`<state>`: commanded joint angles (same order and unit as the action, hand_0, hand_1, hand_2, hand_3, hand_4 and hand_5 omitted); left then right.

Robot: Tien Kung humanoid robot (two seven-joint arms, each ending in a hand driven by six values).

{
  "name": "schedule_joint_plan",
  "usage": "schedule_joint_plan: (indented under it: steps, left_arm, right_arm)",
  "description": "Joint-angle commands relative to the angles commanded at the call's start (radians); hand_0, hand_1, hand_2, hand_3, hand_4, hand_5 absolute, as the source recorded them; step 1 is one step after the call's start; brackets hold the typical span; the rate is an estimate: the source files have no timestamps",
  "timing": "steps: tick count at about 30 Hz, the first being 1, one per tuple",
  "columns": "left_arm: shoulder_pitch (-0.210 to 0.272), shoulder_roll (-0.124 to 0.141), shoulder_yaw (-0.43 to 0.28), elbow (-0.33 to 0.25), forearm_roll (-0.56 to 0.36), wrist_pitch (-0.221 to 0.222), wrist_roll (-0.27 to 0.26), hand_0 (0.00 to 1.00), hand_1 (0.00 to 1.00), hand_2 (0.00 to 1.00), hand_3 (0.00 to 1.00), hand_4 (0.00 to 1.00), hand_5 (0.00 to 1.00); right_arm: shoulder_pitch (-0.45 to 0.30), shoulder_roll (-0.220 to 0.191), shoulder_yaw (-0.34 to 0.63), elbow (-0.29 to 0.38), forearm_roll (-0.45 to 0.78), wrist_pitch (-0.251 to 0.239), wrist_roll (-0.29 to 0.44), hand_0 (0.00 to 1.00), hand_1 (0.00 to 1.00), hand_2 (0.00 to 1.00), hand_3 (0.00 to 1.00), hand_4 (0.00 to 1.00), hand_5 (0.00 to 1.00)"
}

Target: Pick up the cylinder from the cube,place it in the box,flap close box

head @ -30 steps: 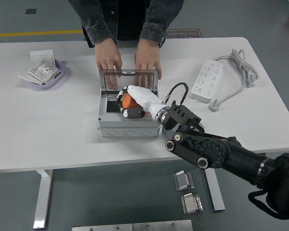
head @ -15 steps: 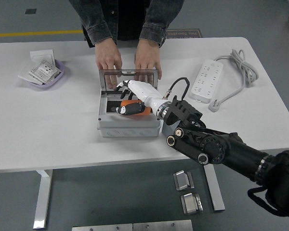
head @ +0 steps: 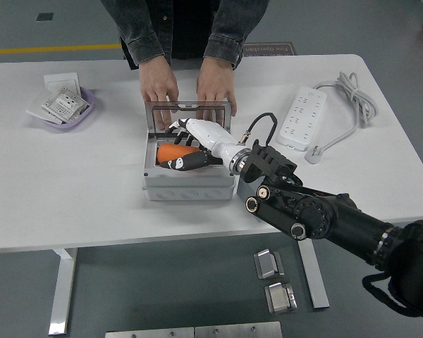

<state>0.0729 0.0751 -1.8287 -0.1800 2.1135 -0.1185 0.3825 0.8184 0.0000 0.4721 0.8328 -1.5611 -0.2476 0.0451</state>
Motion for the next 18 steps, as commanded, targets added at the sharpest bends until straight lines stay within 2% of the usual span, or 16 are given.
schedule_joint_plan:
  steps: [10, 12, 18]
  left_arm:
    - [0.008, -0.002, -0.006, 0.000, 0.006, -0.004, 0.003, 0.730, 0.736, 0.700, 0.802, 0.776, 0.451]
    - [0.009, -0.003, -0.006, 0.000, 0.006, -0.005, 0.003, 0.730, 0.736, 0.696, 0.800, 0.773, 0.445]
    - [0.011, -0.008, -0.002, 0.000, -0.001, -0.004, 0.002, 0.730, 0.736, 0.693, 0.799, 0.768, 0.440]
  right_arm:
    - [-0.003, 0.000, 0.071, 0.028, -0.056, 0.024, -0.011, 0.258, 0.393, 0.559, 0.737, 0.984, 0.454]
    - [-0.006, 0.000, 0.087, 0.039, -0.068, 0.030, -0.014, 0.279, 0.420, 0.568, 0.733, 0.995, 0.468]
    - [-0.020, 0.000, 0.144, 0.085, -0.116, 0.057, -0.031, 0.280, 0.422, 0.570, 0.735, 0.998, 0.472]
